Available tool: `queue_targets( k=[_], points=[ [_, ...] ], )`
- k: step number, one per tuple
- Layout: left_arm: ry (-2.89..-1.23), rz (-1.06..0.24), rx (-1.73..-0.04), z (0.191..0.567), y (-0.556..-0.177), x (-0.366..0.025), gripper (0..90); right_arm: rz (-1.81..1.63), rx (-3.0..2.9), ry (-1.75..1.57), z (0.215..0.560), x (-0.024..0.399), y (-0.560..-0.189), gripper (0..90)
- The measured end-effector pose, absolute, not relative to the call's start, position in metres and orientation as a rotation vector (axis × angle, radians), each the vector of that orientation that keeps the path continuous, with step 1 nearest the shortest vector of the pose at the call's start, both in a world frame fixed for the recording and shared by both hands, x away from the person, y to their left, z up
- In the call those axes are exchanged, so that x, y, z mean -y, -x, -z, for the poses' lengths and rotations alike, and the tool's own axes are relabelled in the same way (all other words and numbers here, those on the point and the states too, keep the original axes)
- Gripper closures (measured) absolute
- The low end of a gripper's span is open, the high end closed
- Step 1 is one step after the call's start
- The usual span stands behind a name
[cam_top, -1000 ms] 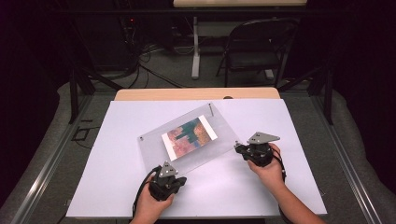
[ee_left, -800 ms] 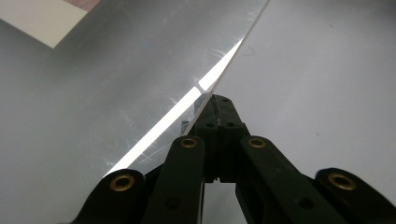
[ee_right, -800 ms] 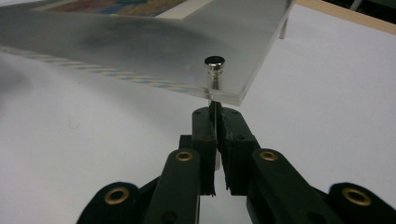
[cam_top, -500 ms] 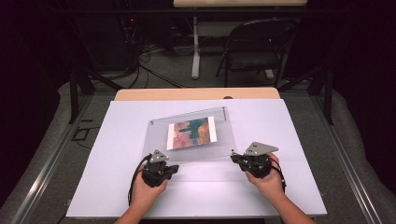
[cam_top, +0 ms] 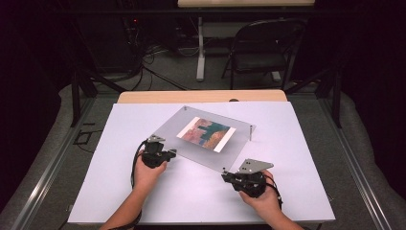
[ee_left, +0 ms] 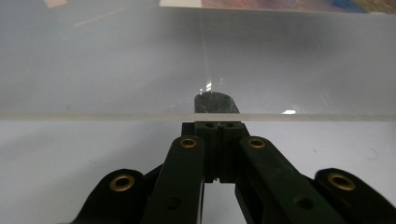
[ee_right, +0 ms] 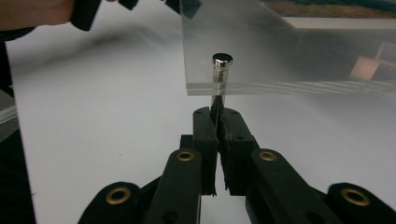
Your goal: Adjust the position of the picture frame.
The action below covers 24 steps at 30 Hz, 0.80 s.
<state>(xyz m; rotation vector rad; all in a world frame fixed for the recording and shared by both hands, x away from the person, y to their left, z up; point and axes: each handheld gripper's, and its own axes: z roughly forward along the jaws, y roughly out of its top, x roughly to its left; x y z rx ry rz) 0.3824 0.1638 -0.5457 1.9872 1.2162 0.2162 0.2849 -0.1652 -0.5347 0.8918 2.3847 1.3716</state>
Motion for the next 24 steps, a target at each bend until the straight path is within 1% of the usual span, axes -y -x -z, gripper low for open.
queue_targets(
  k=[6, 12, 17, 19, 22, 24],
  points=[
    [-1.993, -0.231, -1.222, 0.548, -0.381, -0.164, 90.0, -1.392, -2.421, -0.892, 0.535, 0.153, -0.283, 85.7],
    [-1.974, -0.230, -1.239, 0.543, -0.363, -0.181, 86.9, -1.398, -2.486, -0.876, 0.541, 0.134, -0.284, 85.3],
    [-1.974, -0.245, -1.213, 0.543, -0.342, -0.191, 79.4, -1.420, -2.522, -0.863, 0.544, 0.116, -0.286, 84.8],
    [-1.972, -0.249, -1.193, 0.544, -0.332, -0.194, 74.5, -1.410, -2.539, -0.853, 0.548, 0.107, -0.286, 84.5],
    [-1.989, -0.295, -1.187, 0.544, -0.321, -0.193, 68.5, -1.386, -2.562, -0.848, 0.554, 0.100, -0.286, 83.9],
    [-1.992, -0.308, -1.154, 0.544, -0.314, -0.192, 65.1, -1.386, -2.562, -0.847, 0.557, 0.100, -0.286, 83.5]
  ],
)
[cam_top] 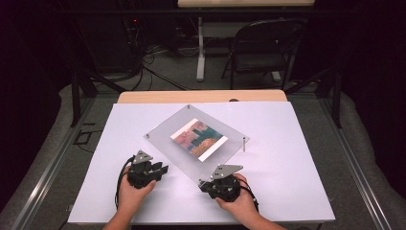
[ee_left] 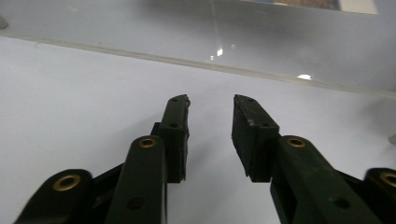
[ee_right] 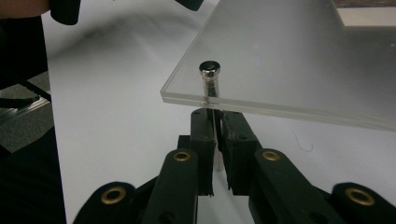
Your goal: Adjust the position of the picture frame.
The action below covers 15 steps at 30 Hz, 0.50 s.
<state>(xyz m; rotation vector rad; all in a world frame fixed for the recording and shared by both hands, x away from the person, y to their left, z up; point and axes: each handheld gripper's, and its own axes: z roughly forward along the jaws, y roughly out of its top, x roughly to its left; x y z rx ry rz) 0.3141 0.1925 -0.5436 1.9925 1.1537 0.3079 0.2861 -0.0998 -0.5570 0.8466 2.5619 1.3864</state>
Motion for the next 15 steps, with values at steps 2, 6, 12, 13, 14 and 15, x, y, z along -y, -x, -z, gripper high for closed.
queue_targets(
  k=[2, 6, 12, 13, 14, 15],
  points=[
    [-1.979, -0.307, -1.145, 0.542, -0.309, -0.192, 61.6, -1.407, -2.579, -0.854, 0.558, 0.102, -0.289, 82.3],
    [-1.972, -0.313, -1.108, 0.543, -0.299, -0.187, 53.7, -1.431, -2.570, -0.857, 0.557, 0.108, -0.288, 71.1],
    [-1.976, -0.336, -1.025, 0.542, -0.289, -0.175, 46.4, -1.361, -2.513, -0.781, 0.546, 0.124, -0.277, 54.4],
    [-1.980, -0.334, -1.018, 0.542, -0.288, -0.174, 45.8, -1.353, -2.513, -0.783, 0.545, 0.126, -0.277, 52.4],
    [-1.978, -0.326, -1.017, 0.543, -0.287, -0.173, 45.8, -1.345, -2.504, -0.783, 0.544, 0.129, -0.276, 50.5],
    [-1.976, -0.324, -1.015, 0.543, -0.285, -0.172, 45.3, -1.337, -2.497, -0.775, 0.543, 0.132, -0.275, 48.7]
  ],
)
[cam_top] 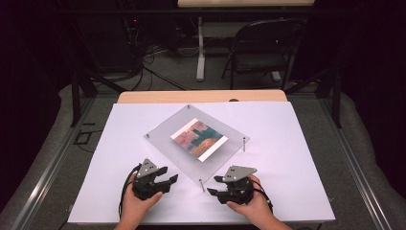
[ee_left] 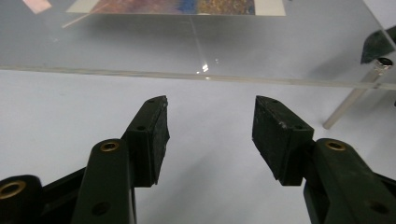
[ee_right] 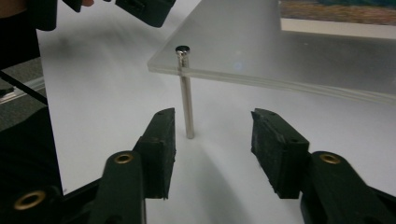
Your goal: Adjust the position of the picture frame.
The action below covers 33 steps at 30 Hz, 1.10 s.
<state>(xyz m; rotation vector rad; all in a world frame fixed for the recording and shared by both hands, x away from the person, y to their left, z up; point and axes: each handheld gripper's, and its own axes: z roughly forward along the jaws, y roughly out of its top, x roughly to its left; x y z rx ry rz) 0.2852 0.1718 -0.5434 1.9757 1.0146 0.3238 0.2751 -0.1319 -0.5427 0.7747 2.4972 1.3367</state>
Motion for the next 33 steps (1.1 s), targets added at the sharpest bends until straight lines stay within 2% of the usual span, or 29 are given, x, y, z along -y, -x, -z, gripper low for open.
queue_targets(
  k=[2, 9, 18, 23, 33],
  points=[
    [-1.986, -0.312, -1.018, 0.545, -0.283, -0.170, 44.6, -1.322, -2.491, -0.764, 0.541, 0.138, -0.274, 46.0],
    [-1.983, -0.240, -1.014, 0.550, -0.280, -0.162, 45.8, -1.315, -2.391, -0.832, 0.534, 0.165, -0.274, 45.8],
    [-2.016, -0.209, -0.932, 0.553, -0.272, -0.143, 45.9, -1.298, -2.322, -0.957, 0.539, 0.179, -0.287, 43.6],
    [-2.034, -0.194, -0.885, 0.554, -0.269, -0.133, 51.5, -1.312, -2.315, -0.994, 0.541, 0.183, -0.291, 48.8],
    [-2.034, -0.159, -0.842, 0.557, -0.265, -0.105, 61.9, -1.332, -2.298, -1.050, 0.543, 0.190, -0.293, 53.4]
  ],
)
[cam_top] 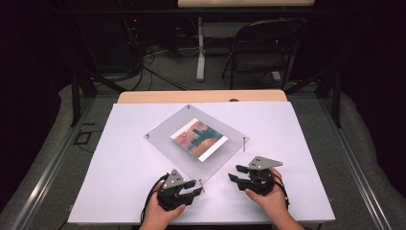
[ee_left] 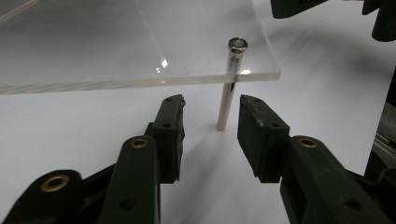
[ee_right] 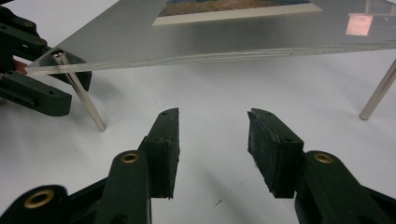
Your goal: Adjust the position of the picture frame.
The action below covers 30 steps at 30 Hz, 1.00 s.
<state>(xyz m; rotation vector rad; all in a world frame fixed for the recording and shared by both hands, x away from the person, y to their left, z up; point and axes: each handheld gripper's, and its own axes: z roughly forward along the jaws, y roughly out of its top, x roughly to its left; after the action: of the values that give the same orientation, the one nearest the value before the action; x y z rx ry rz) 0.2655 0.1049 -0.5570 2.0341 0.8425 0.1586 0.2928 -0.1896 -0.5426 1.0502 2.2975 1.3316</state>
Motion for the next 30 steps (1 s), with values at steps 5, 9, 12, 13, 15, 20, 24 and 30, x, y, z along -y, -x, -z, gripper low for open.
queue_targets(
  k=[5, 9, 12, 13, 15, 20, 24, 30],
  points=[
    [-2.018, -0.126, -0.834, 0.558, -0.266, -0.094, 67.7, -1.335, -2.290, -1.056, 0.543, 0.192, -0.294, 54.9],
    [-2.023, -0.137, -0.850, 0.560, -0.268, -0.086, 72.9, -1.333, -2.273, -1.075, 0.542, 0.196, -0.298, 55.8],
    [-2.011, -0.125, -0.873, 0.561, -0.271, -0.085, 77.1, -1.339, -2.259, -1.114, 0.542, 0.202, -0.301, 56.1],
    [-2.021, -0.130, -0.872, 0.561, -0.272, -0.085, 78.0, -1.357, -2.256, -1.135, 0.542, 0.203, -0.301, 56.1],
    [-2.027, -0.141, -0.877, 0.562, -0.273, -0.084, 80.7, -1.375, -2.249, -1.145, 0.542, 0.204, -0.303, 56.1],
    [-2.040, -0.157, -0.875, 0.561, -0.272, -0.083, 84.7, -1.336, -2.226, -1.124, 0.541, 0.205, -0.305, 56.4],
    [-2.030, -0.132, -0.887, 0.556, -0.272, -0.088, 85.0, -1.317, -2.178, -1.150, 0.541, 0.212, -0.313, 56.9],
    [-2.015, -0.129, -0.929, 0.552, -0.268, -0.105, 85.0, -1.278, -2.149, -1.230, 0.550, 0.216, -0.334, 57.1]
  ],
)
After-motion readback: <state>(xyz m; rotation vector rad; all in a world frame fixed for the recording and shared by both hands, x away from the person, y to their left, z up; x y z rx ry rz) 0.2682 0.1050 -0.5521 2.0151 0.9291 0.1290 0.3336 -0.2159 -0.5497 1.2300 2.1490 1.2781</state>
